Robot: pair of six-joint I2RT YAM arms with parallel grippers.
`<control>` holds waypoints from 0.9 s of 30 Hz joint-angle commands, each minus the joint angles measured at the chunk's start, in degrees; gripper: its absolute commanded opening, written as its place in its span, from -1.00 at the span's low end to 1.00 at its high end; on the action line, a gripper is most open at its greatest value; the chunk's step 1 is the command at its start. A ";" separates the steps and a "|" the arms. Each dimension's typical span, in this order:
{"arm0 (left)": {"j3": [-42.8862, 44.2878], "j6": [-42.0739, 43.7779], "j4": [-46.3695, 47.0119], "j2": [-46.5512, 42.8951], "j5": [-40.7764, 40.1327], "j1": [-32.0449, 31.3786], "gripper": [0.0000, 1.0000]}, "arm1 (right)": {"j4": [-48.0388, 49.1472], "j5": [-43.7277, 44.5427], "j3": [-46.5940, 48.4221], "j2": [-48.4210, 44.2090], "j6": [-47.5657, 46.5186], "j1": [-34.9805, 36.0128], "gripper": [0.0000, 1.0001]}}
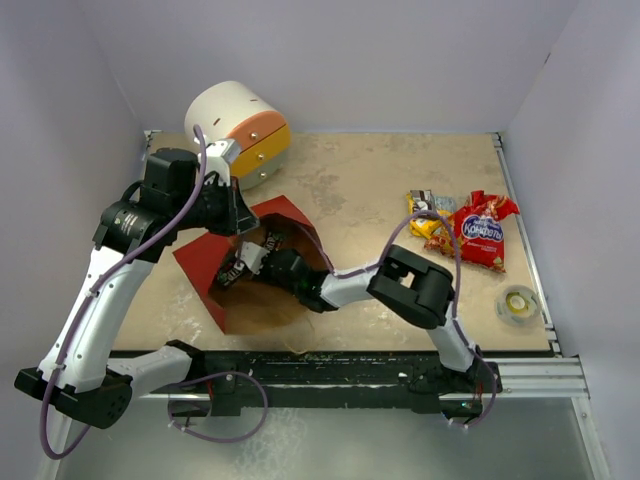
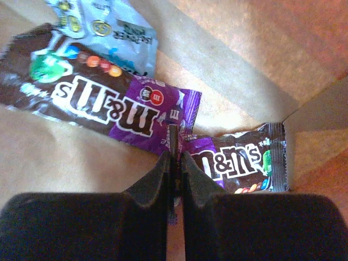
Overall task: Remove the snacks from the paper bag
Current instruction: Take out the snack from the paper bag.
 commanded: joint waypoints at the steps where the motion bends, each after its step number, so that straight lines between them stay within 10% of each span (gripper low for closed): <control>1: 2.46 1.44 1.02 -0.82 -1.68 0.10 -1.00 | 2.15 -7.88 -4.42 -10.67 3.67 -0.06 -0.80; 13: 0.20 -0.63 3.44 -1.58 -1.77 0.09 -1.00 | 1.53 -32.88 -24.17 -35.99 14.70 1.07 -1.00; 27: -1.59 0.44 6.78 0.45 -0.23 0.09 -1.00 | -42.99 -39.98 -15.91 -68.42 1.99 0.75 -1.00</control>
